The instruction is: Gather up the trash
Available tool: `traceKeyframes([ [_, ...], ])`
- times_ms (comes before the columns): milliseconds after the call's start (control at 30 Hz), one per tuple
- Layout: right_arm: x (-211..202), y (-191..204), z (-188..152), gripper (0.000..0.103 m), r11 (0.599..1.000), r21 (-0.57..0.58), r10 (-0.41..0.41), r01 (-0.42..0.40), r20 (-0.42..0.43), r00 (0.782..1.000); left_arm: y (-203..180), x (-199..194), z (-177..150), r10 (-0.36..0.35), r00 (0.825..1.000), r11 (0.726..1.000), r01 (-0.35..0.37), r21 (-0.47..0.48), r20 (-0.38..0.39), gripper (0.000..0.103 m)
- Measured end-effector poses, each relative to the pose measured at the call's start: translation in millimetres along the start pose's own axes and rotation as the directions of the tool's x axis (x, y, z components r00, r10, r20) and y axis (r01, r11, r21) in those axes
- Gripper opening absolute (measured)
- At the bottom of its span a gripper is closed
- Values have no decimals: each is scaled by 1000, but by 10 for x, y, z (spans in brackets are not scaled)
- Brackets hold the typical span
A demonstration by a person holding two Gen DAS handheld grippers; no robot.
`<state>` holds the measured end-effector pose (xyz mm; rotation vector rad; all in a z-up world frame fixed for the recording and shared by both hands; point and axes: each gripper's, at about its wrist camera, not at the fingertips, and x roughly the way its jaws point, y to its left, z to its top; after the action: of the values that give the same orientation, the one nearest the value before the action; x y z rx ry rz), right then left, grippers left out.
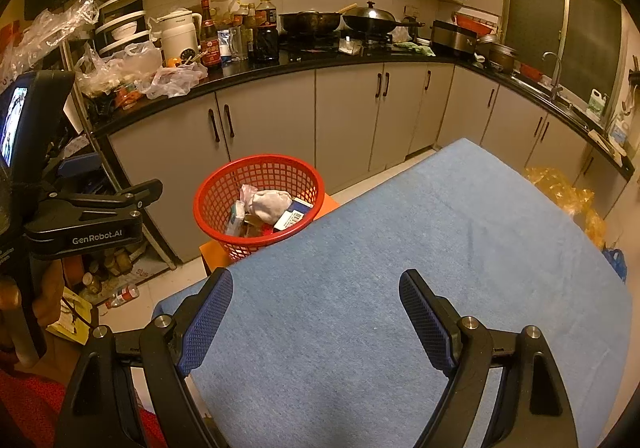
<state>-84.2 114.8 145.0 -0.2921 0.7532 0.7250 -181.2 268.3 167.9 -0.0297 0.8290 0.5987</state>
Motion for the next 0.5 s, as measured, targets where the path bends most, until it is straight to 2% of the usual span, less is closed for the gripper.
traceKeyframes([
  [500,26,-32,50,89,1000,19,-15,16,-13,1000,-64,79,17,-27,1000,999,27,21,-13,97],
])
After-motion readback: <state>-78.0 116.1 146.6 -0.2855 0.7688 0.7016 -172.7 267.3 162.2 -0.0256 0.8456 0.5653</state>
